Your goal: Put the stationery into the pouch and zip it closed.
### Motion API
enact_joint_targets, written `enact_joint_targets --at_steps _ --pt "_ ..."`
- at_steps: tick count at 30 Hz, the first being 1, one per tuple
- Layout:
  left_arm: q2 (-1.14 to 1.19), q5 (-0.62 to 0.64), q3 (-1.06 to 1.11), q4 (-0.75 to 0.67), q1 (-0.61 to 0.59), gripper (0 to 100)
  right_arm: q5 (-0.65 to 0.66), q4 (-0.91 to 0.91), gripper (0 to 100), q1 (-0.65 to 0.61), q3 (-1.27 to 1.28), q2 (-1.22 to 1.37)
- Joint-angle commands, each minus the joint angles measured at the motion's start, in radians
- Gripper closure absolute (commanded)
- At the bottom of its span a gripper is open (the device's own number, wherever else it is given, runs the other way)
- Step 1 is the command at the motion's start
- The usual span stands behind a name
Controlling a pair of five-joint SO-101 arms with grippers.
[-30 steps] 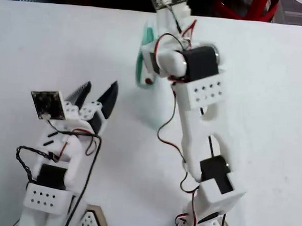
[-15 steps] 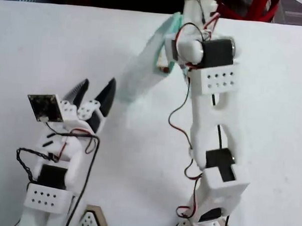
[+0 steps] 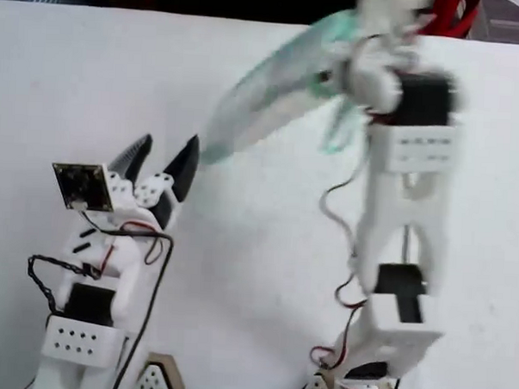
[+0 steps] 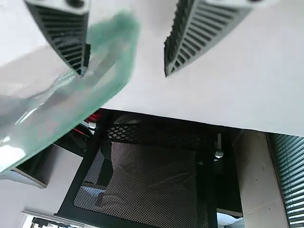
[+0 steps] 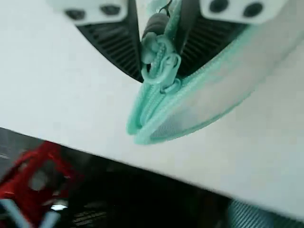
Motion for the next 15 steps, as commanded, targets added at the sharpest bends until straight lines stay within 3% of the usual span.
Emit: enact_joint_targets --at_steps 1,5,8,12,15 --pt "-0.007 -0.014 -0.005 -0.018 0.007 75 -0.077 -0.065 98.1 0.209 -0.055 -0.073" --pt "-0.007 -0.017 -0.005 -0.018 0.007 75 -0.081 0.001 98.1 0.056 -0.044 -0.099" --pt "-0.007 -0.018 -0.005 -0.018 0.007 75 -0.069 0.084 98.1 -0.177 -0.044 -0.107" --pt "-0.007 -0.018 0.011 -0.026 0.007 75 0.058 0.116 98.0 -0.453 -0.049 -0.108" --pt "-0.008 -0.018 0.011 -0.026 0.008 75 0.078 0.093 98.0 -0.443 -0.068 -0.122"
